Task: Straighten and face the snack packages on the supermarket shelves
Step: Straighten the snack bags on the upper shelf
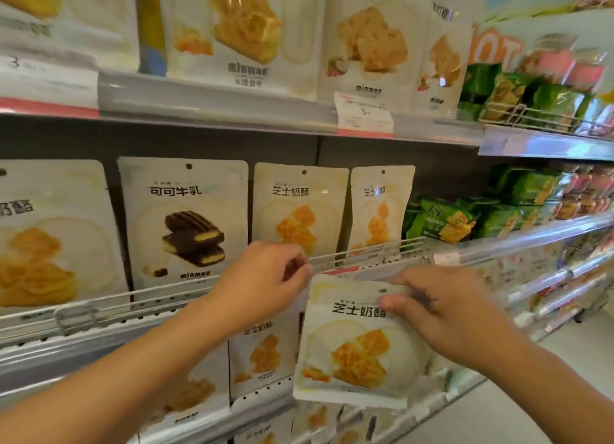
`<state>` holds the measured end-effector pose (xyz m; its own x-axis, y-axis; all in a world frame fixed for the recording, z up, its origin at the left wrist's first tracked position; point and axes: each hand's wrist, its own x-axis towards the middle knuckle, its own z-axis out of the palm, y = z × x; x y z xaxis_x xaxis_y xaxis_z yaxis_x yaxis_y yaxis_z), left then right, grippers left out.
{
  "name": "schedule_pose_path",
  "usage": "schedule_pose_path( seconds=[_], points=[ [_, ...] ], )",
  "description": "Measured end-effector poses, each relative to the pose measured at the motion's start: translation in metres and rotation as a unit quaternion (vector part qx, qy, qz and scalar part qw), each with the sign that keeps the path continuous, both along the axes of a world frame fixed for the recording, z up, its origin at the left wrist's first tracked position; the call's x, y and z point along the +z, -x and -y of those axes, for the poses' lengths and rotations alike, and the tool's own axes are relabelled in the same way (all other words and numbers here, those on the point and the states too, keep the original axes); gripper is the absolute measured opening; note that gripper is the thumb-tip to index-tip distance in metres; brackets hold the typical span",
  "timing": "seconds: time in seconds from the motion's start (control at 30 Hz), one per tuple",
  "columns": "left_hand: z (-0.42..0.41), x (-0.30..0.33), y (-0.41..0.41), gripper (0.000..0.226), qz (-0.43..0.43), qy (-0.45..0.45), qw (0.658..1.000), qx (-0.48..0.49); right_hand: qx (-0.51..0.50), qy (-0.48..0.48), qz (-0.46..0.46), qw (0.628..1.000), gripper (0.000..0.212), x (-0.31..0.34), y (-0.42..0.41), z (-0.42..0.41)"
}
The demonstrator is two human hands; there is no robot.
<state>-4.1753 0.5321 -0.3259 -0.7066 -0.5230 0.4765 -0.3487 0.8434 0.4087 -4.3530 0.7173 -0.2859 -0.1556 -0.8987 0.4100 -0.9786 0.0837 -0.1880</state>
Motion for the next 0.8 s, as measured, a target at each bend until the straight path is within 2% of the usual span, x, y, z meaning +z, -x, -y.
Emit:
schedule_pose_path(
  seconds=[0.07,0.17,0.23,0.37,0.43,0.53,0.67,0.8],
  points=[
    [0.009,0.007,-0.009,0.018,0.011,0.010,0.999,0.041,0.053,0.012,-0.004,0.998,0.026,0.002,0.006,0.021],
    [0.020,0.018,-0.027,0.020,0.008,0.042,0.993,0.110,0.128,0.010,0.005,0.992,0.039,0.001,0.015,0.051],
    [0.025,0.028,-0.037,0.024,-0.009,0.079,0.984,0.162,0.176,0.019,0.008,0.984,0.038,0.003,0.020,0.068],
    [0.034,0.049,-0.053,0.052,0.006,0.132,0.940,0.313,0.259,0.040,0.023,0.965,0.038,0.002,0.029,0.090],
    [0.041,0.058,-0.058,0.057,0.009,0.121,0.923,0.365,0.283,0.054,0.031,0.957,0.027,0.001,0.031,0.096],
    [0.051,0.070,-0.060,0.060,0.036,0.051,0.898,0.436,0.296,0.054,0.037,0.953,0.017,-0.001,0.035,0.100],
    [0.053,0.080,-0.054,0.047,0.094,0.060,0.886,0.450,0.310,0.052,0.050,0.948,0.018,-0.006,0.040,0.099],
    [0.042,0.087,-0.051,0.023,0.108,0.061,0.906,0.404,0.311,0.043,0.058,0.948,0.018,-0.002,0.044,0.098]
  ],
)
